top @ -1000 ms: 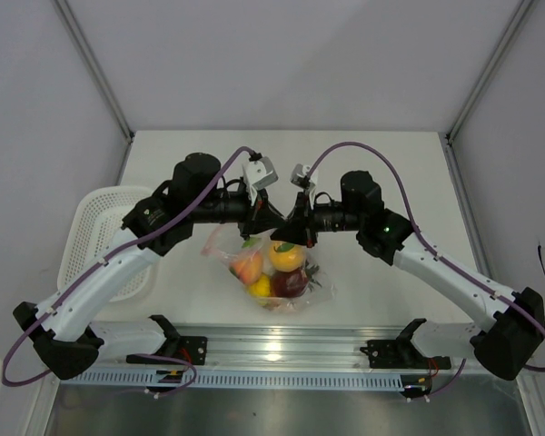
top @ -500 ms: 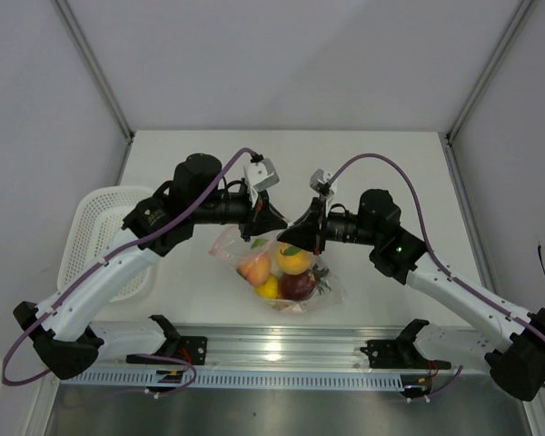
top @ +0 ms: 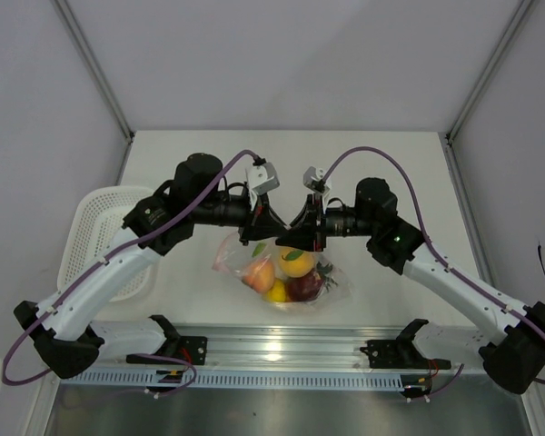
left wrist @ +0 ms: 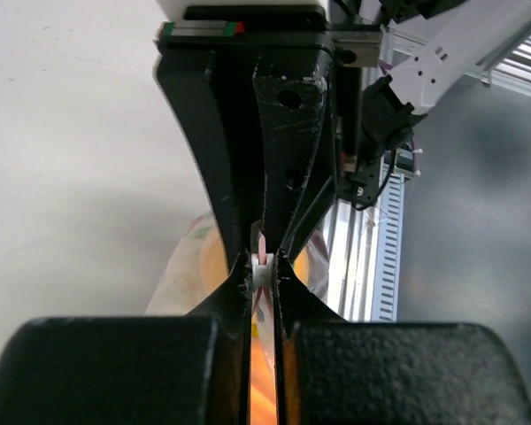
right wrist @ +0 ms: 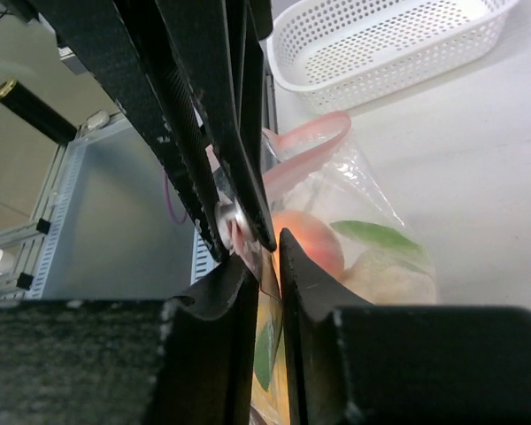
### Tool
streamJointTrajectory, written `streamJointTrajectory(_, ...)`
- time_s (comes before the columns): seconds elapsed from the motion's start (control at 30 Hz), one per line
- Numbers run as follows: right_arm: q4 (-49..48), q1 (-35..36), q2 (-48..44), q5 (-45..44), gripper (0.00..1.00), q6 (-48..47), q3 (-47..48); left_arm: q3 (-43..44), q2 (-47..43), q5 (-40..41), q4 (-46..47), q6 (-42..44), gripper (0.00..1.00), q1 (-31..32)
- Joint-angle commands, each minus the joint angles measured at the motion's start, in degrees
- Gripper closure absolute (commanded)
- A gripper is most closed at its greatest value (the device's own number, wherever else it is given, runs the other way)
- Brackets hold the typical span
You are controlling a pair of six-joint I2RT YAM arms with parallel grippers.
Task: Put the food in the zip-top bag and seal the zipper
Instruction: Zip the zipper food storage bag at the center of the board.
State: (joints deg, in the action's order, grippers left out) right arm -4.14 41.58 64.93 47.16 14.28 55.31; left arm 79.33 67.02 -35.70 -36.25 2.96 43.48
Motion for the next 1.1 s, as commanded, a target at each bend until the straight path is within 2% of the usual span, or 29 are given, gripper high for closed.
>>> streamJointTrajectory(0.0, 2.1, 0.0, 0.2, 5.7, 0.82, -4.0, 5.2, 2.8, 0.9, -3.2, -0.1, 0.4, 1.00, 0.0)
streamJointTrajectory(0.07, 4.0, -0.1, 0.5, 6.8, 0.78, -5.9, 6.0, 2.7, 1.0, -3.8, 0.0, 0.5, 1.00, 0.0)
streamJointTrajectory(0.13, 7.0, -0.1, 1.6, 7.3, 0.78, -6.9, 7.3, 2.7, 1.1, -4.2, 0.2, 0.4, 1.00, -0.1)
streamJointTrajectory(0.23, 7.1, -0.2, 3.2, 9.4, 0.87, -7.0, 8.1, 2.7, 0.9, -4.2, 0.0, 0.5, 0.99, 0.0)
streamJointTrajectory(0.27, 6.9, -0.1, 3.5, 9.7, 0.96, -6.3, 8.1, 2.6, 1.0, -3.9, 0.0, 0.5, 0.99, 0.0)
streamJointTrajectory(0.37, 5.4, 0.3, 3.8, 10.2, 1.00, -5.2, 7.7, 2.7, 1.2, -3.3, -0.5, 0.6, 1.00, -0.1)
streamJointTrajectory(0.5, 4.8, 0.4, 2.5, 7.1, 1.00, -4.0, 6.8, 2.7, 1.3, 1.2, -1.5, -0.2, 1.00, -0.1)
streamJointTrajectory(0.57, 0.6, 0.1, -0.4, 4.4, 1.00, -2.7, 4.2, 2.5, 1.3, 2.9, -2.2, -0.2, 0.99, -0.1)
streamJointTrajectory(0.63, -4.9, -1.4, -2.4, 1.5, 1.00, 1.2, 2.1, 2.2, 1.2, 3.2, -2.9, -0.1, 0.99, -0.1)
streamJointTrajectory(0.9, -15.4, -2.4, -7.5, -4.9, 1.00, 10.6, -2.4, 1.9, 1.1, 3.5, -3.7, -0.8, 0.99, -0.1)
streamJointTrajectory(1.07, -16.3, -2.6, -8.8, -9.6, 1.00, 12.5, -3.8, 1.7, 1.4, 1.3, -3.9, -1.1, 0.99, -0.1)
